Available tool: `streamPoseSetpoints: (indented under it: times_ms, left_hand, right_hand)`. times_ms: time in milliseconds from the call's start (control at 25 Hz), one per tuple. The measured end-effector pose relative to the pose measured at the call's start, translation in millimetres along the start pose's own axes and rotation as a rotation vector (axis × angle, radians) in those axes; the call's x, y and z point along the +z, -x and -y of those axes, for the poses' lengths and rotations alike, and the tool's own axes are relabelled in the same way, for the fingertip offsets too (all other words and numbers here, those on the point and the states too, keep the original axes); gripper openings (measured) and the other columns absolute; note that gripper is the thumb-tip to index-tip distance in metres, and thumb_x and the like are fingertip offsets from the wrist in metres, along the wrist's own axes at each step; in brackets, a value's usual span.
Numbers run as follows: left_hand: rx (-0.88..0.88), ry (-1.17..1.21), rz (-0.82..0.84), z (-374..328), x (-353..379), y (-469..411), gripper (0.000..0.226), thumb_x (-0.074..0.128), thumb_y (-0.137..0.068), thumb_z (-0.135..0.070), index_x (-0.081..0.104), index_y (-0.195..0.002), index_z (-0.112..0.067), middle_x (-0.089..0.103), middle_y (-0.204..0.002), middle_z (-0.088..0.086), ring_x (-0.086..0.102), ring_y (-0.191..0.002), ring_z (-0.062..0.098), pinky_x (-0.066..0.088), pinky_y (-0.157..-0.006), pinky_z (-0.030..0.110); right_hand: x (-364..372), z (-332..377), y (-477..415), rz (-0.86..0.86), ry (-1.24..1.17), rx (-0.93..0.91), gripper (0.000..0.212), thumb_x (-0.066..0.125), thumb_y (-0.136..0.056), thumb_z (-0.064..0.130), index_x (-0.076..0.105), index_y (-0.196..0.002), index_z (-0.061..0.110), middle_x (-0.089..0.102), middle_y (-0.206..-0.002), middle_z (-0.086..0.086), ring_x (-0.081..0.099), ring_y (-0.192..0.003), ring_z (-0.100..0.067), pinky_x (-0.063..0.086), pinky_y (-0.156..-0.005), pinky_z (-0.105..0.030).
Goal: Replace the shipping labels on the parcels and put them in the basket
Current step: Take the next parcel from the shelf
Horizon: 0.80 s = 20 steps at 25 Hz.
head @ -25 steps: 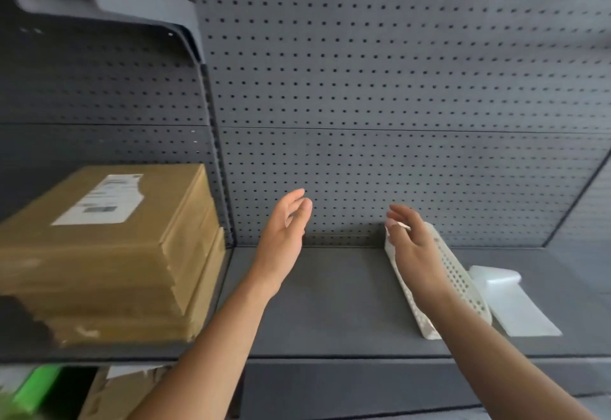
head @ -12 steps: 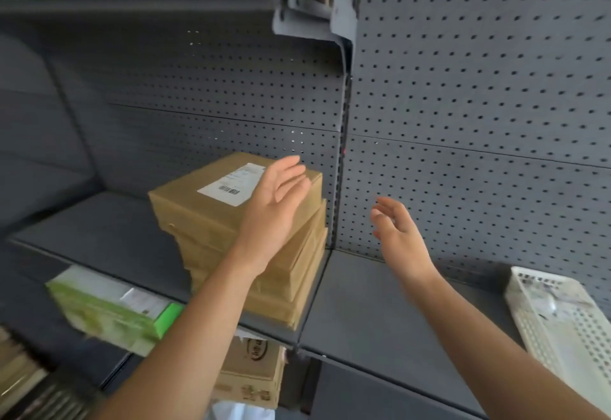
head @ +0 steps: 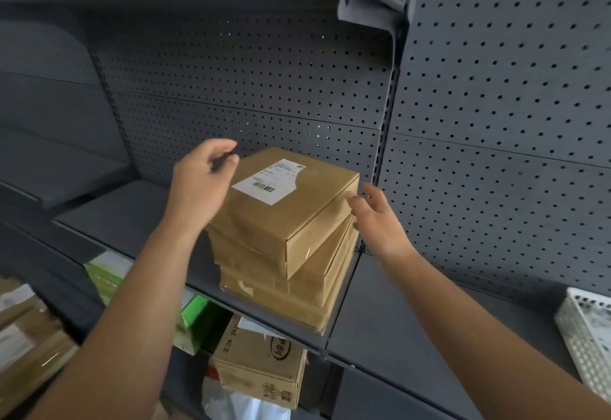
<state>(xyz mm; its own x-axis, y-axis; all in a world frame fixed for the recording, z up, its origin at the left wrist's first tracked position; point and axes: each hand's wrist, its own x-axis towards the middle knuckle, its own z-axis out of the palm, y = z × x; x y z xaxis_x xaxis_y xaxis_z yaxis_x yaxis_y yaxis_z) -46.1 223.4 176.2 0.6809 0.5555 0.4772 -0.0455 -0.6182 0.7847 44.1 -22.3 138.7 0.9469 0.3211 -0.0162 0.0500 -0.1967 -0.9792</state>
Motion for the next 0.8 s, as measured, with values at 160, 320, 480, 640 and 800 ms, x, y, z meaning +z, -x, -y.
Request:
streamPoseSetpoints:
  times_ms: [160, 320, 480, 640, 800]
  left_hand:
    - [-0.241, -0.239, 0.064, 49, -21, -28, 0.042, 0.056, -0.102, -0.040, 0.058, -0.140, -0.022, 0.059, -0.141, 0.001, 0.055, -0.128, 0.021, 0.042, -0.104, 0.035]
    - [-0.483, -0.026, 0.124, 72, -18, -35, 0.038, 0.055, -0.100, -0.053, 0.064, -0.121, -0.023, 0.062, -0.132, 0.001, 0.057, -0.119, 0.021, 0.044, -0.101, 0.036]
    - [-0.597, 0.203, 0.082, 72, -10, -29, 0.024, 0.061, -0.096, -0.053, 0.064, -0.096, -0.029, 0.069, -0.108, -0.003, 0.065, -0.095, 0.014, 0.052, -0.089, 0.036]
    - [-0.512, 0.154, 0.070, 57, -1, -19, 0.035, 0.064, -0.093, -0.053, 0.068, -0.105, -0.020, 0.070, -0.110, -0.001, 0.065, -0.106, 0.022, 0.052, -0.100, 0.049]
    - [-0.461, 0.179, 0.195, 17, 17, -8, 0.051, 0.063, -0.093, -0.057, 0.060, -0.107, -0.008, 0.070, -0.109, 0.001, 0.065, -0.103, 0.022, 0.052, -0.096, 0.051]
  right_hand:
    - [18, 3, -5, 0.042, -0.037, 0.057, 0.070, 0.048, -0.097, 0.054, 0.015, -0.156, 0.035, 0.036, -0.151, 0.010, 0.038, -0.139, -0.016, 0.030, -0.104, -0.033]
    - [30, 5, -7, 0.053, -0.075, 0.059, 0.065, 0.048, -0.099, 0.050, 0.017, -0.154, 0.033, 0.050, -0.134, 0.018, 0.048, -0.125, -0.011, 0.031, -0.100, -0.031]
    - [41, 2, -12, 0.071, -0.139, 0.061, 0.026, 0.051, -0.100, 0.040, 0.038, -0.122, 0.040, 0.051, -0.098, 0.029, 0.053, -0.096, 0.006, 0.037, -0.074, -0.013]
    - [29, -4, -12, -0.001, -0.173, -0.001, 0.040, 0.056, -0.097, 0.031, 0.039, -0.133, 0.039, 0.061, -0.118, 0.019, 0.061, -0.106, -0.002, 0.050, -0.080, -0.016]
    - [-17, -2, -9, -0.122, -0.131, -0.032, 0.045, 0.054, -0.095, 0.030, 0.041, -0.136, 0.042, 0.063, -0.117, 0.020, 0.065, -0.106, -0.009, 0.053, -0.093, -0.036]
